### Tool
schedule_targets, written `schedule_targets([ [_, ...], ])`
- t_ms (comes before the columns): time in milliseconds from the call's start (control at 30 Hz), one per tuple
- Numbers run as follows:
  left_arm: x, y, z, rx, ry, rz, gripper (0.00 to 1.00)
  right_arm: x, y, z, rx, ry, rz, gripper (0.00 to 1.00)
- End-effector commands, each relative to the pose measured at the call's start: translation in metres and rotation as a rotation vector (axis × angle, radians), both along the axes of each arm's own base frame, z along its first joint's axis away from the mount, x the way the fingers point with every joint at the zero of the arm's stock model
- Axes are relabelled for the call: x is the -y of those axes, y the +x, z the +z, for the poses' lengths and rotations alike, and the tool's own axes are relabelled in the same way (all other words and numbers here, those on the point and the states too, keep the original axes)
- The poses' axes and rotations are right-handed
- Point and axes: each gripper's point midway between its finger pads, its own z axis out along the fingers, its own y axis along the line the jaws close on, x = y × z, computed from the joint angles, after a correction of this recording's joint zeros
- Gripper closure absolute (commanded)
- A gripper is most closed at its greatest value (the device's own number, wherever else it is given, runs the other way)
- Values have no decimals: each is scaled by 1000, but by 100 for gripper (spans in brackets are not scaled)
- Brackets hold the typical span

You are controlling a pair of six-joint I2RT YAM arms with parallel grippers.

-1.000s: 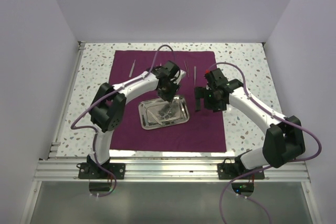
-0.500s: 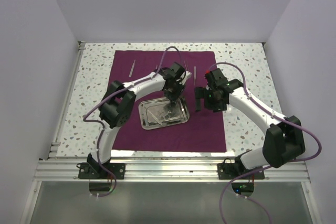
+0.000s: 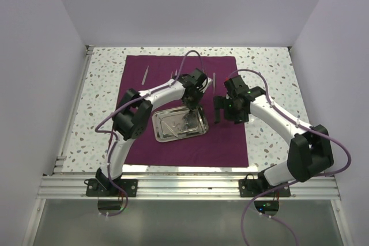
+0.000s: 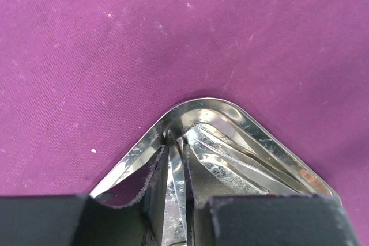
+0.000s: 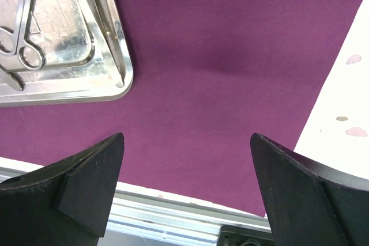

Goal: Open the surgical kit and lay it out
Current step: Pick up the medical item from the container.

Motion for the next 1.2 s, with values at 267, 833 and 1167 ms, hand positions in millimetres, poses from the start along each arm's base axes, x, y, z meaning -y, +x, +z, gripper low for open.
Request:
schedule_targets([
  [267,-57,-35,-71,-158,254,41,100,0,6,2,11,-6,17,5],
  [833,-44,63,72,95,-5,203,100,0,6,1,14,-4,22,5],
  [1167,-55,141,103,301,-137,406,100,4,-1,-5,-23,-22,20,5],
])
